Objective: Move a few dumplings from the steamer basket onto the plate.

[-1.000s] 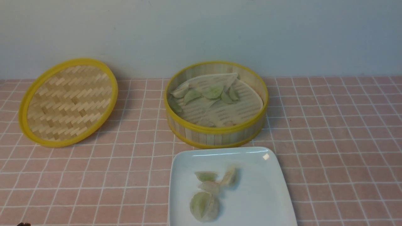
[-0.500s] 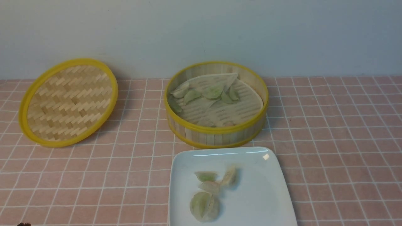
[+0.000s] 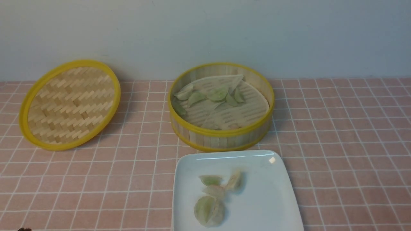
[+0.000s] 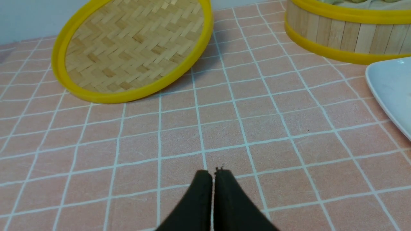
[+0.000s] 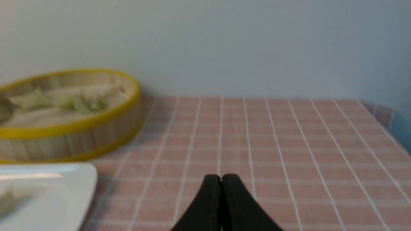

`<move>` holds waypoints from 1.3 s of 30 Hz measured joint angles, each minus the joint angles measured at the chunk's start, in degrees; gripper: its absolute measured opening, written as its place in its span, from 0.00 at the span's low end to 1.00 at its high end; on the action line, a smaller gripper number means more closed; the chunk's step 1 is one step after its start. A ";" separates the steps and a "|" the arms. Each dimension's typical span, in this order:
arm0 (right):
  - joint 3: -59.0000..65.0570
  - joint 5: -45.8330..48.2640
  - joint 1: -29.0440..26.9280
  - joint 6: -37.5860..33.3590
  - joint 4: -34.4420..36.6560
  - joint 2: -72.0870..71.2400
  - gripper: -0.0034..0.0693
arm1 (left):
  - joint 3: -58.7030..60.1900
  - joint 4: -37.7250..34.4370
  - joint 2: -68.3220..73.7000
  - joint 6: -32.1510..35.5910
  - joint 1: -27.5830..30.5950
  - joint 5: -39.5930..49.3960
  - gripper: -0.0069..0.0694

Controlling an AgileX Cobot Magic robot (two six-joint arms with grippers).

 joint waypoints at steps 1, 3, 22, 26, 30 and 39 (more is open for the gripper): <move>1.93 0.55 -0.81 0.00 0.00 0.00 0.03 | 0.00 0.00 0.00 0.00 0.00 0.04 0.08; 2.17 -0.11 -1.29 0.17 0.00 0.00 0.03 | 0.00 -0.06 0.00 0.00 0.00 0.04 0.08; 2.22 -0.39 -1.33 0.22 0.00 0.00 0.03 | 0.00 -0.10 0.00 0.00 0.00 0.04 0.08; 2.22 -0.39 -1.33 0.22 0.00 0.00 0.03 | 0.00 -0.10 0.00 0.00 0.00 0.04 0.08; 2.22 -0.39 -1.33 0.22 0.00 0.00 0.03 | 0.00 -0.10 0.00 0.00 0.00 0.04 0.08; 2.22 -0.39 -1.33 0.22 0.00 0.00 0.03 | 0.00 -0.10 0.00 0.00 0.00 0.04 0.08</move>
